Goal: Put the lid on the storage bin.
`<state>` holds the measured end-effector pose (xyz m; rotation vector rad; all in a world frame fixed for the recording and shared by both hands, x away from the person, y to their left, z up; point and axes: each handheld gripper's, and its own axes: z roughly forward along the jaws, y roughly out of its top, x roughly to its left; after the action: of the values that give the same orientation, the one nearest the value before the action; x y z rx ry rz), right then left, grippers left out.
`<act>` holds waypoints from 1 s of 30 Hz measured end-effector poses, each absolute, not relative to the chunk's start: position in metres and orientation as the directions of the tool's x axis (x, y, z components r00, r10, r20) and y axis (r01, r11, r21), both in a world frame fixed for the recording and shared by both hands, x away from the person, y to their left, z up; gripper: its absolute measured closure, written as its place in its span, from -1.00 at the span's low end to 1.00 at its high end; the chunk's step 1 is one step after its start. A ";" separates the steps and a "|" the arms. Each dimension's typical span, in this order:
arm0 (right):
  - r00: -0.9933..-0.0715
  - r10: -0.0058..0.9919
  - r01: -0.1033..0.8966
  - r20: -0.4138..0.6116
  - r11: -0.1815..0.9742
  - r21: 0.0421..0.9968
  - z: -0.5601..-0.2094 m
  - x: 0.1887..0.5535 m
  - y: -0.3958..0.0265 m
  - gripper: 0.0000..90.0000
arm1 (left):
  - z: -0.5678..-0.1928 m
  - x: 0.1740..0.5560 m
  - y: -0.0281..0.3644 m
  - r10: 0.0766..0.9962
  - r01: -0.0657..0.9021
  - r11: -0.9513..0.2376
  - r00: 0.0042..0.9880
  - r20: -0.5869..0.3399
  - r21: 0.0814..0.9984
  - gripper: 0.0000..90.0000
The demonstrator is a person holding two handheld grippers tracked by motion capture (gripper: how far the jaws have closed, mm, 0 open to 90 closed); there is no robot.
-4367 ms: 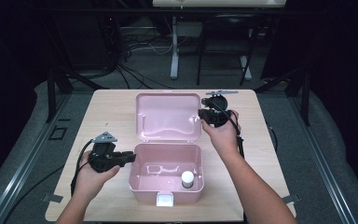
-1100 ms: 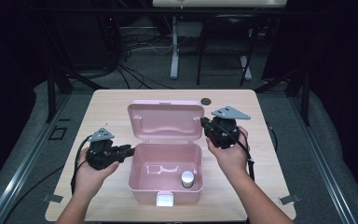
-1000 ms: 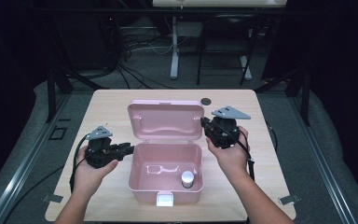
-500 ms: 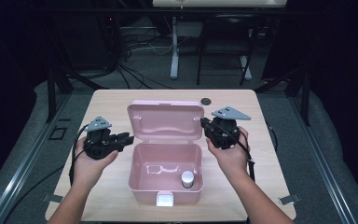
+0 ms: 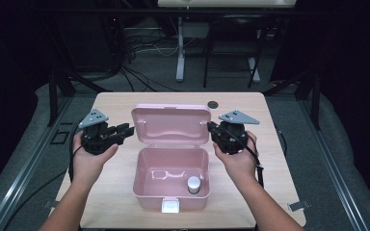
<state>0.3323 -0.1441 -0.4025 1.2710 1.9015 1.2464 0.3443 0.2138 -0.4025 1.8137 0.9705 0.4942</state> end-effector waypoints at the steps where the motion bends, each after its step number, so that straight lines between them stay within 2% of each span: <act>1: -0.417 0.907 0.418 0.060 0.132 0.899 -0.403 0.332 -0.144 0.95 | -0.402 0.345 0.214 0.798 0.389 -0.202 0.597 -0.079 0.899 0.58; 16: -0.424 0.904 0.399 0.062 0.125 0.908 -0.406 0.330 -0.146 0.95 | -0.393 0.349 0.205 0.792 0.302 -0.165 0.608 -0.056 0.939 0.58; 30: -0.437 0.897 0.385 0.064 0.122 0.915 -0.408 0.328 -0.148 0.93 | -0.387 0.351 0.201 0.799 0.279 -0.125 0.598 -0.070 0.952 0.79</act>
<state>0.3284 -0.1477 -0.4078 1.2365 1.8870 1.2918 0.3510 0.2008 -0.3873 1.6883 0.9006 0.5690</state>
